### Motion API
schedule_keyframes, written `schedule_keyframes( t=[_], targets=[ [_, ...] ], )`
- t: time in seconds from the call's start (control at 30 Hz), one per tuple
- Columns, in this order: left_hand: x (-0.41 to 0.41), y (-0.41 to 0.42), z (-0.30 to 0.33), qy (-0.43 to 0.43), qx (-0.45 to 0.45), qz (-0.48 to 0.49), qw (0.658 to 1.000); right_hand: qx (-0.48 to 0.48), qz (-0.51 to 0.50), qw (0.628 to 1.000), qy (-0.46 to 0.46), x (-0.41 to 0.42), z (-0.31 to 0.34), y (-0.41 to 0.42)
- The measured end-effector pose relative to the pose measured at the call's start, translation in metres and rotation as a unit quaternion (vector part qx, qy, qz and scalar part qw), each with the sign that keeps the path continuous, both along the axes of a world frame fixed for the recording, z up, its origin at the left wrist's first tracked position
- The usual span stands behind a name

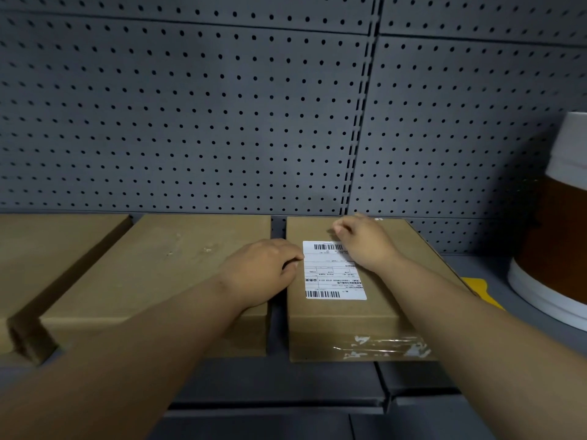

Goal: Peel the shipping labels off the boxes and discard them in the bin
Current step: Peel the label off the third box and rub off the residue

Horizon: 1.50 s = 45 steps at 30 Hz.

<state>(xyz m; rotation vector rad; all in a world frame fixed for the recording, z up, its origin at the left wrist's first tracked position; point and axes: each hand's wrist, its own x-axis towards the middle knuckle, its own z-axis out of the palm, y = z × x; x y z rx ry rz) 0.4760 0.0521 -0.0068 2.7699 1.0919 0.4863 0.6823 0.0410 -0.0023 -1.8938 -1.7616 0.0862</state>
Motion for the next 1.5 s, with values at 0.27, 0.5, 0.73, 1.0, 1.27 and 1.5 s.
schedule_keyframes(
  t=[0.27, 0.5, 0.73, 1.0, 1.27, 1.5],
  targets=[
    [-0.001, 0.0, -0.003, -0.005, 0.003, 0.006, 1.0, 0.023, 0.06, 0.971, -0.228, -0.013, 0.002, -0.008],
    [-0.002, 0.0, -0.003, -0.007, 0.001, 0.008, 1.0, -0.029, 0.053, 0.945, -0.322, -0.024, 0.015, 0.005],
    [-0.001, 0.0, -0.004, -0.014, 0.001, 0.009, 1.0, -0.134, 0.04, 0.957, -0.254, -0.021, 0.025, 0.015],
    [0.0, 0.002, -0.003, 0.001, 0.007, 0.002, 1.0, -0.067, 0.052, 0.98, -0.181, -0.008, 0.008, 0.012],
    [0.0, 0.003, -0.005, -0.008, 0.014, 0.003, 1.0, -0.086, 0.039, 0.99, -0.107, -0.01, 0.004, 0.016],
    [0.0, 0.003, -0.006, -0.012, 0.018, 0.005, 1.0, 0.025, 0.034, 0.999, -0.003, 0.003, 0.007, 0.007]
  ],
)
